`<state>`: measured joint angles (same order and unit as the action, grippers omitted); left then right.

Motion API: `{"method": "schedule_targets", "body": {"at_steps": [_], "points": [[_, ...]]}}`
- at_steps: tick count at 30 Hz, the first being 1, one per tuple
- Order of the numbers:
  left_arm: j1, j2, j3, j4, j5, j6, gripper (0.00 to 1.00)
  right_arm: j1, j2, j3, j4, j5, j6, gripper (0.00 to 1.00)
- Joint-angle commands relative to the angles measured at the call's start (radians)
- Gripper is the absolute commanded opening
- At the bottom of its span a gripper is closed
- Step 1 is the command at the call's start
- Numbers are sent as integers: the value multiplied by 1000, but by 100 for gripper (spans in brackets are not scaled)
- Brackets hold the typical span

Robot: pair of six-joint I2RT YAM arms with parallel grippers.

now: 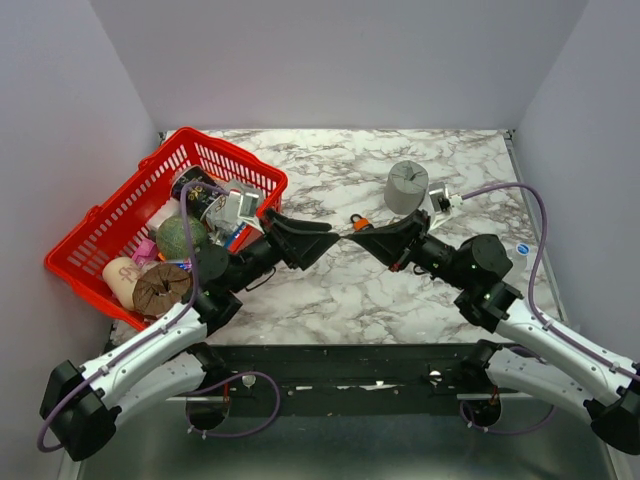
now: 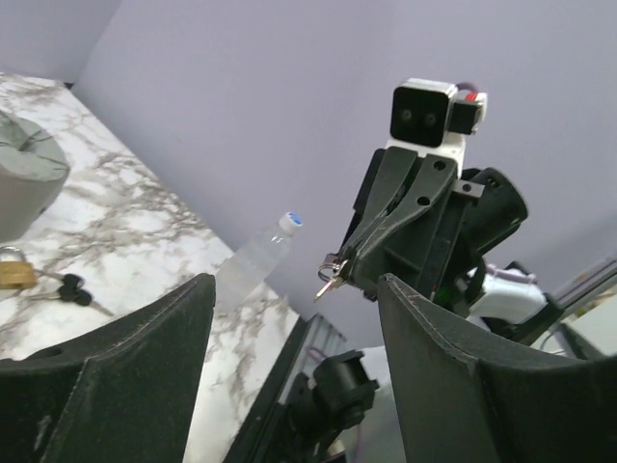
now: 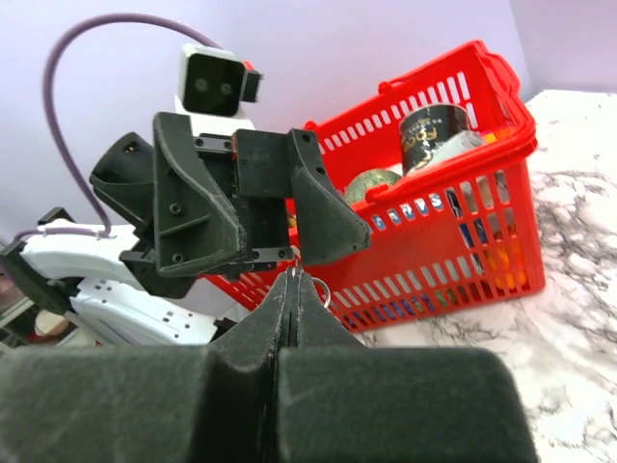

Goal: Unlock with the key

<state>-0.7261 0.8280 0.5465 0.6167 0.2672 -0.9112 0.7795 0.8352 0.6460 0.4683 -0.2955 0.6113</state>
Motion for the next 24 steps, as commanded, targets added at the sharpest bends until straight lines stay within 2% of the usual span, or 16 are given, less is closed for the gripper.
{"method": "schedule_targets", "body": {"at_steps": [1,14,24], "points": [[-41,57,7,129,-39,-81,72,0,7,-14,98,-19,41,1],[-93,92,-31,293,-95,-121,47,0,-13,-71,165,48,100,1],[-116,111,-19,285,-94,-123,46,0,-34,-91,174,81,110,1]]}}
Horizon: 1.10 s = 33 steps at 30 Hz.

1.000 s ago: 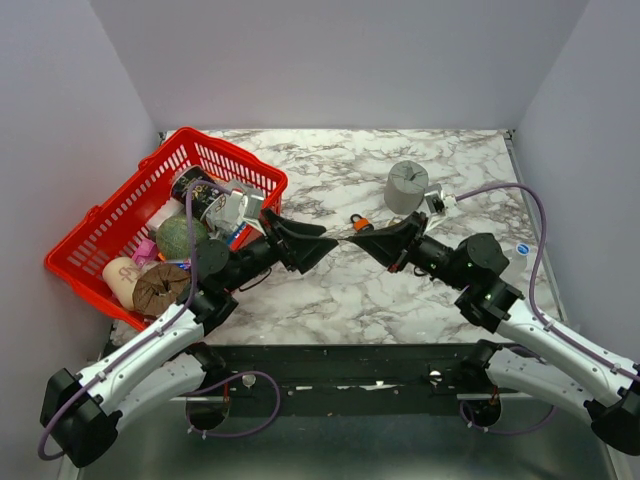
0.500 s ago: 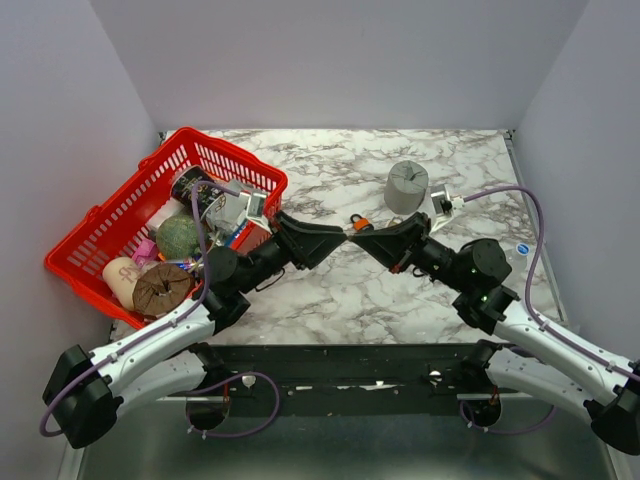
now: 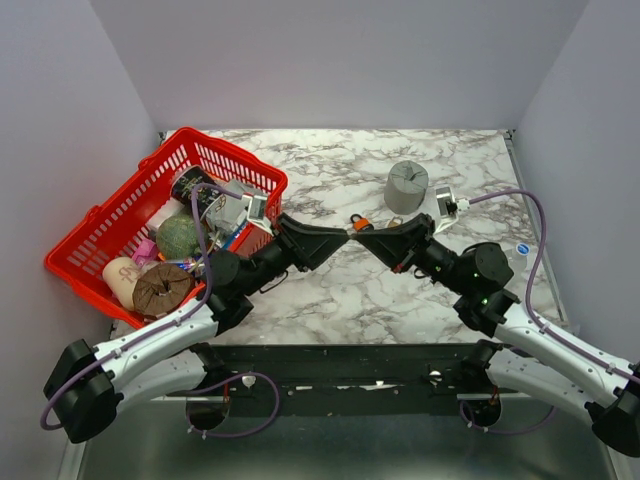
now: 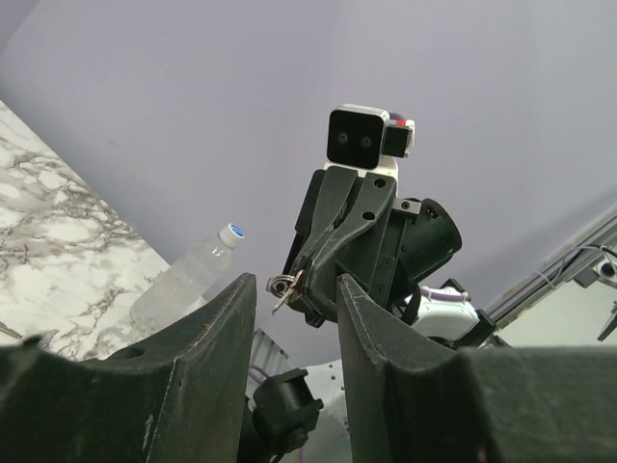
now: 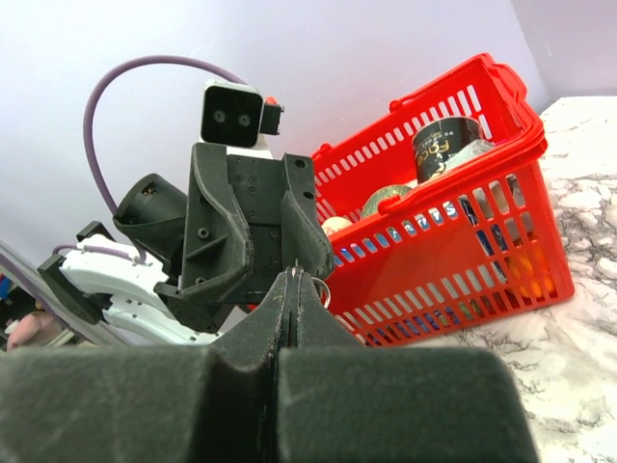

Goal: Unlock with the key

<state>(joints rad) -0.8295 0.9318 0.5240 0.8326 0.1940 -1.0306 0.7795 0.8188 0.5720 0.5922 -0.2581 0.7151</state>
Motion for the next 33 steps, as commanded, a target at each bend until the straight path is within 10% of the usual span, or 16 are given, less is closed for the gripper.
{"method": "schedule_targets", "body": {"at_steps": [1,27,33], "points": [[-14,13,7,56,-21,-3,45,0,-20,-17,50,45,7,1],[-30,-56,-35,-45,-104,110,0,0,14,37,-135,39,-31,1],[62,-90,2,-228,117,225,0,-9,-29,112,-325,-4,-153,34]]}}
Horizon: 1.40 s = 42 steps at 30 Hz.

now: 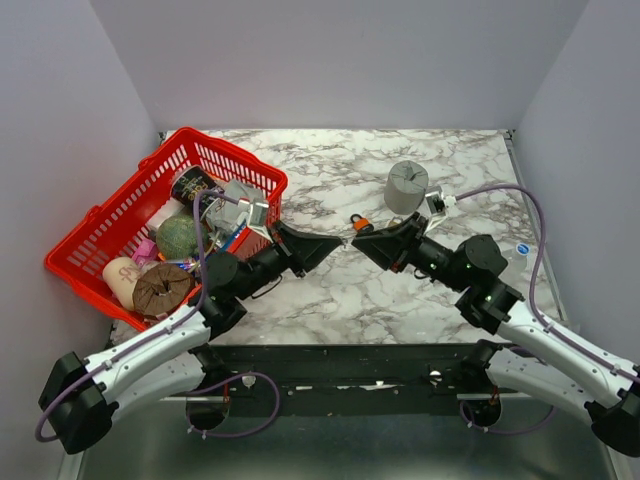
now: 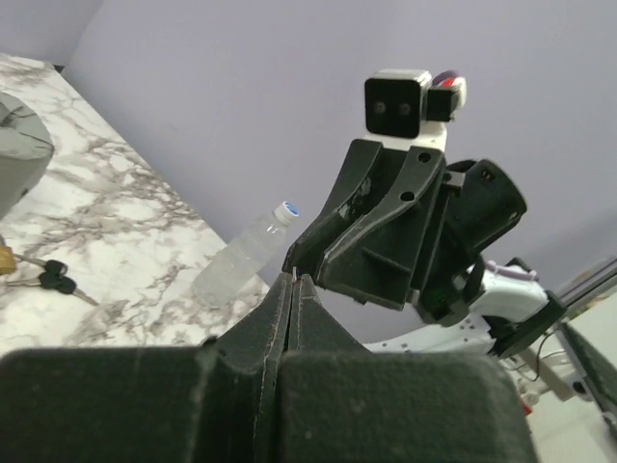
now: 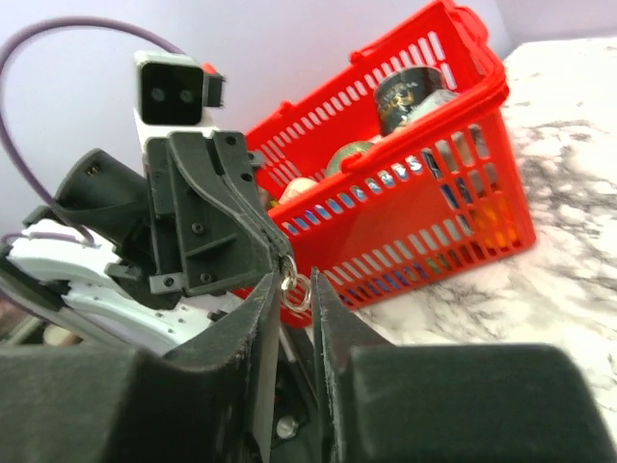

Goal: Unlock with the key

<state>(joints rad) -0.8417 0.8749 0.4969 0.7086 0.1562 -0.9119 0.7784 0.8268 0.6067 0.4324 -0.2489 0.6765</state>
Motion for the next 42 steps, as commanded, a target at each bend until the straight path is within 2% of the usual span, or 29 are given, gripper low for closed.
{"method": "schedule_targets", "body": {"at_steps": [1,3,4,5,7,9,13,15,16,19,22,33,42], "points": [[104,-25,49,-139,278,114,0,-11,-44,114,-200,-32,-173,42],[159,-11,69,-175,424,128,0,-13,-58,152,-323,-55,-225,47],[211,1,89,-205,487,139,0,-14,-60,194,-363,-96,-274,54],[229,9,100,-224,616,151,0,-16,-58,214,-429,-131,-297,57],[250,30,138,-295,724,223,0,-16,-28,261,-521,-255,-356,61],[250,41,170,-363,831,310,0,-16,15,321,-616,-320,-385,61],[250,64,215,-429,933,379,0,-16,79,364,-718,-408,-452,57],[251,72,219,-429,962,386,0,-14,109,378,-745,-449,-466,54],[251,79,221,-428,970,390,0,-13,141,383,-753,-466,-477,48],[251,84,220,-422,988,392,0,-8,178,395,-773,-503,-497,40],[250,82,215,-448,985,412,0,-5,196,392,-773,-507,-505,37],[251,105,226,-512,980,475,0,13,219,352,-678,-581,-450,31],[251,108,226,-523,977,484,0,35,267,357,-672,-569,-453,27]]}}
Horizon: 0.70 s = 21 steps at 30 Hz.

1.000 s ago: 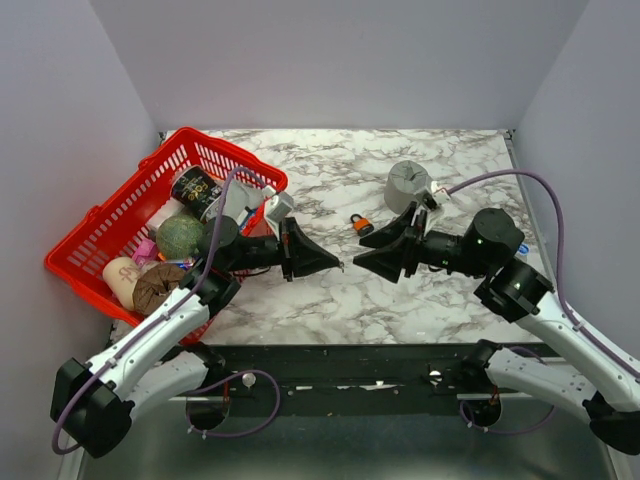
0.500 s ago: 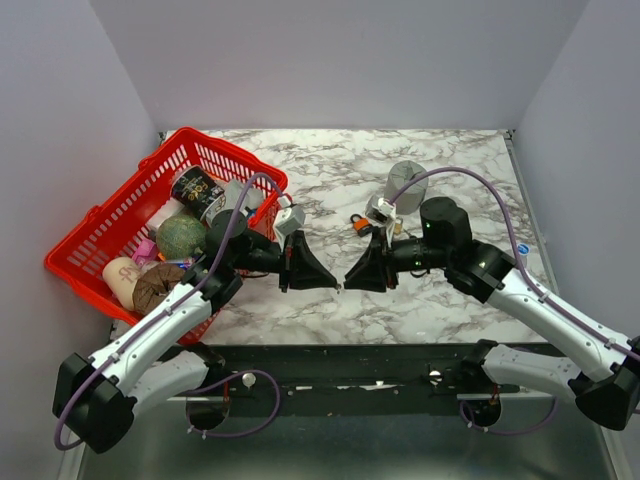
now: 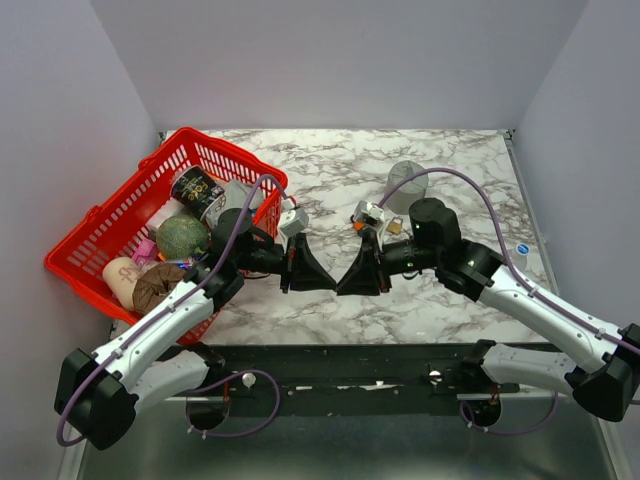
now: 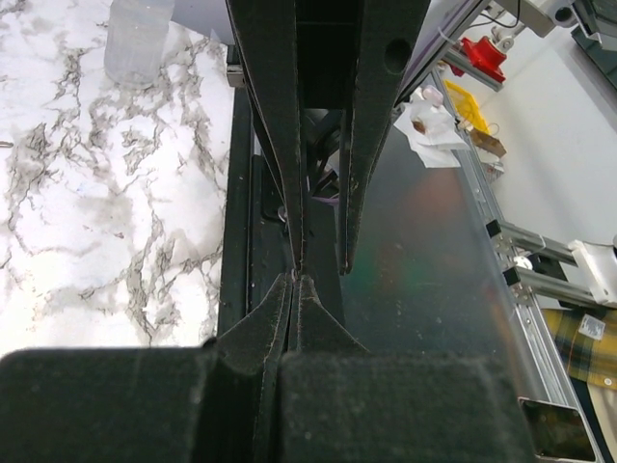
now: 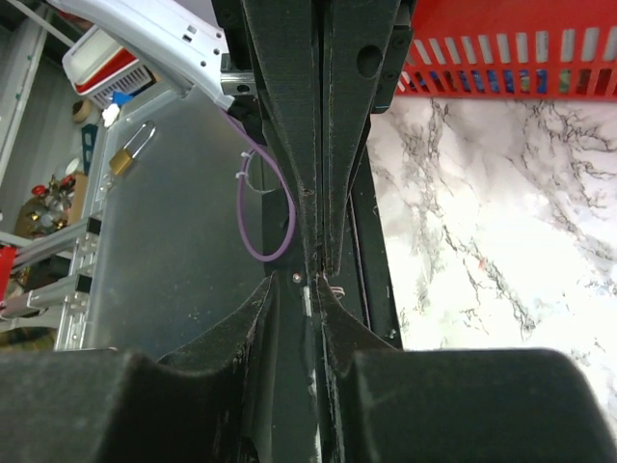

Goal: Unlock with the key

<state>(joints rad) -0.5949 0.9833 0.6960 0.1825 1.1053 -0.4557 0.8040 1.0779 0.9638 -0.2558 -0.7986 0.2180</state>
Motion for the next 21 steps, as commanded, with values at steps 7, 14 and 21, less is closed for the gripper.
{"method": "schedule_targets", "body": {"at_steps": [7,14,21], "points": [[3,2,28,-8,31,38,0,11,-1,-5,9,28,-3,28],[4,-3,27,-14,33,41,0,11,-44,-10,3,98,-8,34],[4,-9,27,-12,30,41,0,12,-4,-19,3,79,-6,35]]}}
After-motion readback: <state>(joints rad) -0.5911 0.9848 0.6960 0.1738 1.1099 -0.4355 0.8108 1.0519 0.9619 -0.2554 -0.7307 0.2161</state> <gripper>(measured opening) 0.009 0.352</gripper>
